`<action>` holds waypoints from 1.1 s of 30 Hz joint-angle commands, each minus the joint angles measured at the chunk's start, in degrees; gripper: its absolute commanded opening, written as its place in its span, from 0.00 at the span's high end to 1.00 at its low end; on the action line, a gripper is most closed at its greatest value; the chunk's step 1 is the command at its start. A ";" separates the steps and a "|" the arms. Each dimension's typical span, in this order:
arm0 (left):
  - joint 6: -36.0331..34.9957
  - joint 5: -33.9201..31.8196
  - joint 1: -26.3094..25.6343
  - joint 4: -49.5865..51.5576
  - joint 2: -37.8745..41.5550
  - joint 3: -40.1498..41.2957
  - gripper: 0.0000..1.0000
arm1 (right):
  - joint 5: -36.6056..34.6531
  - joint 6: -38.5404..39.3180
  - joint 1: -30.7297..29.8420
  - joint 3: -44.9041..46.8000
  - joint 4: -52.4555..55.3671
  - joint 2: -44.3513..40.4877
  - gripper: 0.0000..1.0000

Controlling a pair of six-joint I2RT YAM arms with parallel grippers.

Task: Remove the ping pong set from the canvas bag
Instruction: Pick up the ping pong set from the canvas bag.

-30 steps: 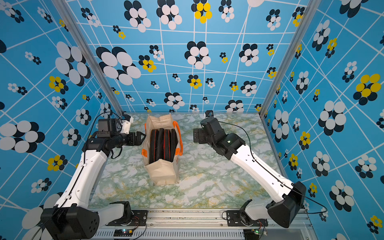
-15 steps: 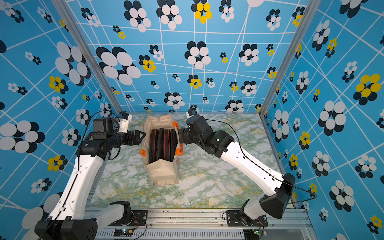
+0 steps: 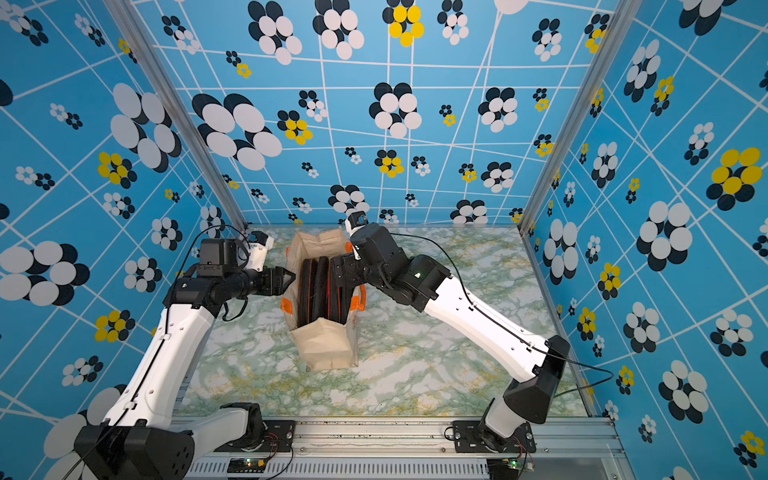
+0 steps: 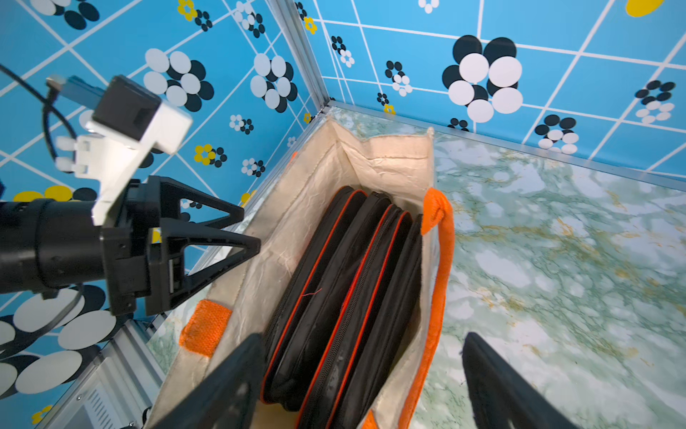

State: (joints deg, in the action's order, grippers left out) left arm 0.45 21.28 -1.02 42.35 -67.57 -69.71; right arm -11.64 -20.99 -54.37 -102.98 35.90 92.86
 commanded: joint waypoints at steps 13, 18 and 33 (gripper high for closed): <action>0.46 0.80 -0.90 0.19 -1.20 1.51 0.84 | 4.97 1.92 -3.78 -8.75 0.86 7.56 0.17; 0.08 0.52 -1.04 0.32 -1.02 1.03 1.00 | 6.34 1.91 -4.41 -11.15 0.54 9.98 0.17; 0.17 0.70 -1.00 -0.78 -0.46 0.52 1.00 | 4.38 1.42 -5.39 -20.75 6.27 19.15 0.22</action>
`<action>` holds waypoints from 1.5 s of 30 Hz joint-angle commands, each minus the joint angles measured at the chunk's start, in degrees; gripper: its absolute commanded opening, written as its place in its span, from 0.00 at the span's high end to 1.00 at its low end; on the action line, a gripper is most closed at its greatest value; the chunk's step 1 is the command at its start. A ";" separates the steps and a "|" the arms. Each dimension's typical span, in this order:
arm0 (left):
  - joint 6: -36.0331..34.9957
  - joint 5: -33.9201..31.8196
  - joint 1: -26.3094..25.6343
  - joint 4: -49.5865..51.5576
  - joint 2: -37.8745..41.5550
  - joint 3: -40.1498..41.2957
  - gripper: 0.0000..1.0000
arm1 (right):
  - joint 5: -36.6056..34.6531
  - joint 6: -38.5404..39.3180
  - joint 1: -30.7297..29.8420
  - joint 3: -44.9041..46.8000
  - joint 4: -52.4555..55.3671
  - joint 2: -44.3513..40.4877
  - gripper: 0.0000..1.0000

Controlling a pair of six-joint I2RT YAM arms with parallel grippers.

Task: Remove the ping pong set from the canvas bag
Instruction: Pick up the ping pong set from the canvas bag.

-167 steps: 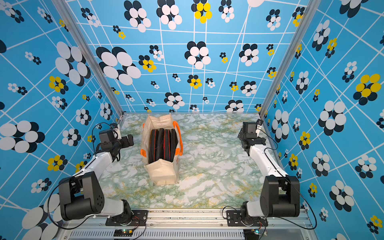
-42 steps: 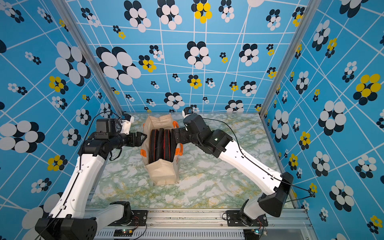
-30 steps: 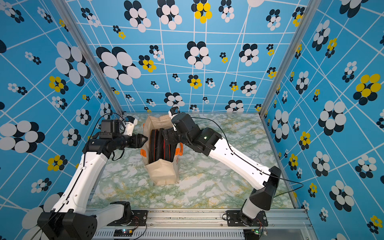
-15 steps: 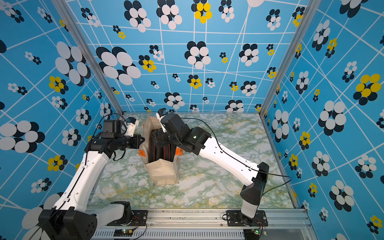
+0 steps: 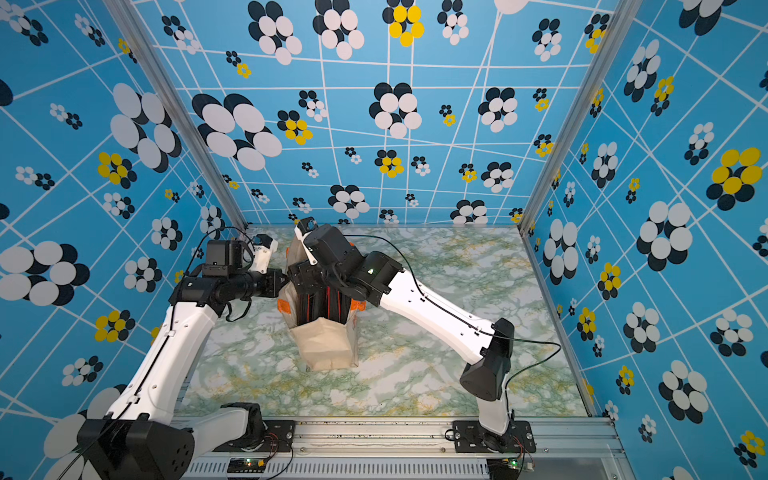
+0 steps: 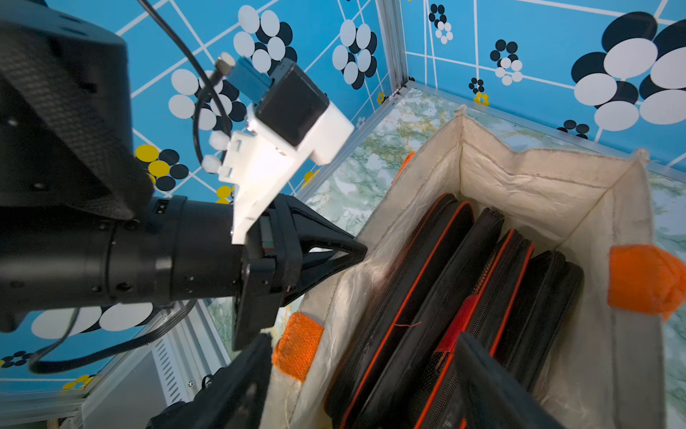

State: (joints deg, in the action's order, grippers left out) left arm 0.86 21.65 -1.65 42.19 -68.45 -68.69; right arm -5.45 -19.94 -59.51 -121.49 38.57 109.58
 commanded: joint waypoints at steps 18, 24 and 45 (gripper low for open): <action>-0.43 1.38 -0.65 -2.21 -0.51 -1.06 1.00 | -10.48 -0.44 0.44 -27.68 21.29 19.43 0.34; -0.42 1.68 -0.71 -2.23 -0.51 -1.15 1.00 | -8.88 -1.33 1.00 -28.29 20.72 20.47 0.35; -0.34 2.47 -1.24 -2.91 -0.60 -1.30 1.00 | -1.56 -5.03 2.49 -31.46 17.24 27.53 0.42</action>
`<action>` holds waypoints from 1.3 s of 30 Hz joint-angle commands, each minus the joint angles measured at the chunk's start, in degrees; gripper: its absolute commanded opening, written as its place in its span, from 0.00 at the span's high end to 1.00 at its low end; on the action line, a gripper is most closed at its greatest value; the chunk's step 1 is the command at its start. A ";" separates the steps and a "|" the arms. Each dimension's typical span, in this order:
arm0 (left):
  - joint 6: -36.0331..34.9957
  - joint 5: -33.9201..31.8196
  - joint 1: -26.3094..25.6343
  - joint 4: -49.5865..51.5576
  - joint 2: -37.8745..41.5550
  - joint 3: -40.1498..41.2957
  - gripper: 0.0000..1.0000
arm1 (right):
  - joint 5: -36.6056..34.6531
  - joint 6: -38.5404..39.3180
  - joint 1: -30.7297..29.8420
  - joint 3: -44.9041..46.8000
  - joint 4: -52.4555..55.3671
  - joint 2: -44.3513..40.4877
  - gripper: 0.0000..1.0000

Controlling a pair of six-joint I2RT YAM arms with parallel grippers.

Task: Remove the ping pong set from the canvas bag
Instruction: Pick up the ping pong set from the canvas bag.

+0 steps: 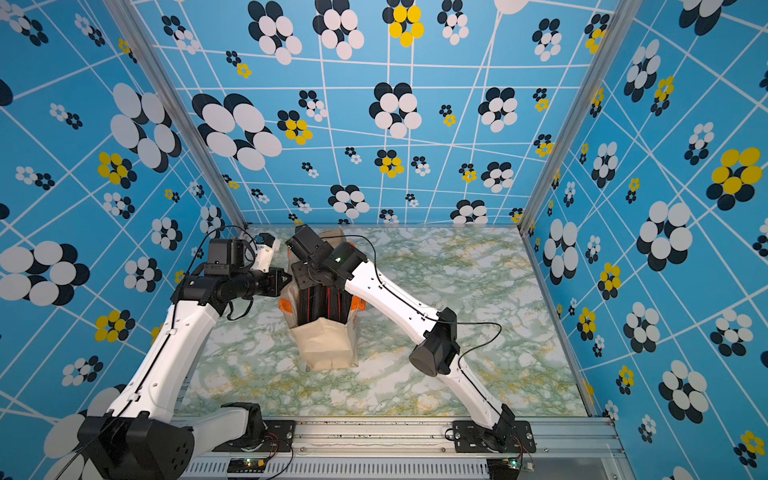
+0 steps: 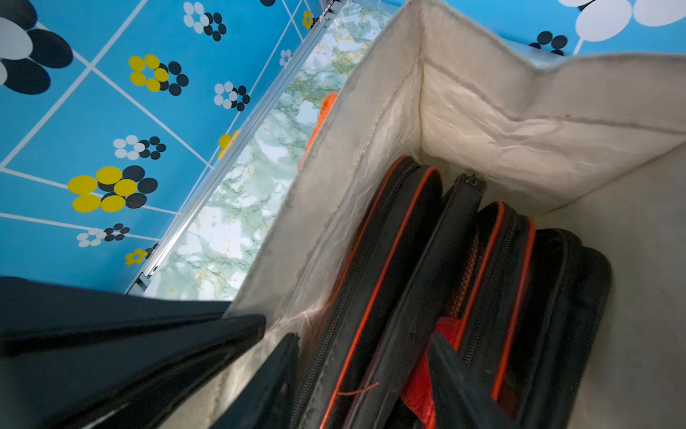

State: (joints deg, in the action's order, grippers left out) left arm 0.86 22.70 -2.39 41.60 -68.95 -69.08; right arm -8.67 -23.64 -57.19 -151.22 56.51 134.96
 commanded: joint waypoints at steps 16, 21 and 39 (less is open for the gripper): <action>-0.33 1.30 -1.14 -2.58 -0.12 -0.93 1.00 | -3.64 -3.67 2.61 -1.24 2.06 4.40 0.47; -0.25 1.21 -1.24 -2.76 -0.22 -0.89 1.00 | -2.57 -4.23 3.11 -0.66 2.39 4.96 0.49; -0.29 0.90 -1.22 -3.07 -0.73 -0.83 1.00 | 0.12 -5.79 4.71 -0.83 4.20 8.25 0.53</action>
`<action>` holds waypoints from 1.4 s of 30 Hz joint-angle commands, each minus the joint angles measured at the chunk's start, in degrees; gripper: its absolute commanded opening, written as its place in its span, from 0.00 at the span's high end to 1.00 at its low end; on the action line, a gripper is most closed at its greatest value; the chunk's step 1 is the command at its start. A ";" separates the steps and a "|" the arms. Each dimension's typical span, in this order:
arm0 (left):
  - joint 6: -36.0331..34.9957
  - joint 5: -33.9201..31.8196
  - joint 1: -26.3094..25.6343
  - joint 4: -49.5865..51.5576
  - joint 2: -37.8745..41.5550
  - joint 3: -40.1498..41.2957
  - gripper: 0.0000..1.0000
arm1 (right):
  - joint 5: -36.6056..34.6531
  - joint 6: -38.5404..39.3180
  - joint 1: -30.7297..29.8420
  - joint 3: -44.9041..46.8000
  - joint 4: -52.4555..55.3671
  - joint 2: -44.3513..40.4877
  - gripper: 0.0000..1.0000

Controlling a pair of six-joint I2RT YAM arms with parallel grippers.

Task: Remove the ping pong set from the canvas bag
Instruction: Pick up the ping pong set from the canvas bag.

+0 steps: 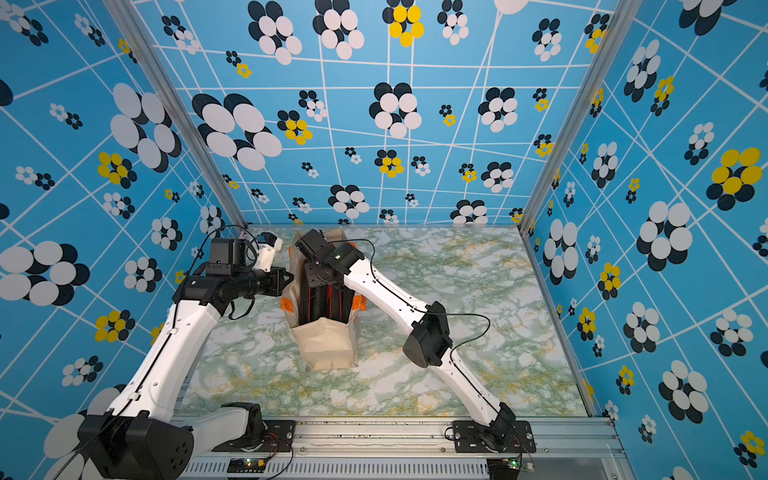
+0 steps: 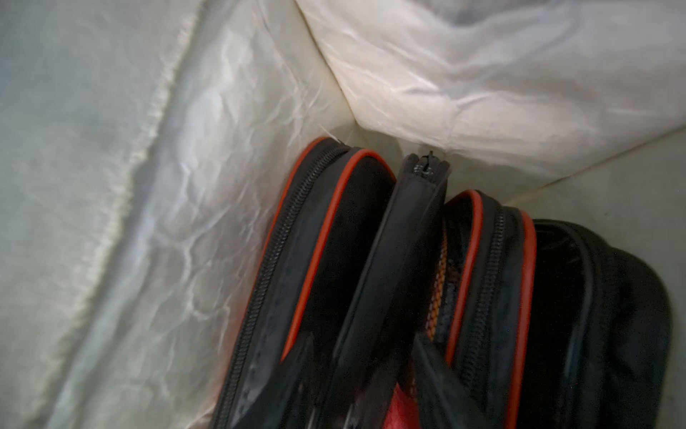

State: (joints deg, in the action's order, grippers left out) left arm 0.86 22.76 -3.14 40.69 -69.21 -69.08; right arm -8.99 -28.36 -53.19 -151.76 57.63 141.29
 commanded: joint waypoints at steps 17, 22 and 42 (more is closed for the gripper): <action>-0.51 -0.09 -1.51 -2.28 -2.24 -2.19 1.00 | 0.01 -1.35 0.89 -0.45 10.24 7.04 0.57; -0.51 -0.43 -1.87 -2.45 -2.57 -2.55 1.00 | 0.10 -1.56 0.89 0.06 10.05 6.90 0.64; -1.21 -1.98 -1.92 -3.28 -3.06 -2.86 1.00 | -3.72 -2.93 0.19 0.97 7.85 -1.50 1.00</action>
State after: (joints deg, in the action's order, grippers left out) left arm 0.82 22.28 -4.64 38.63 -71.22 -70.02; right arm -11.29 -31.20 -52.95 -151.37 62.04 143.85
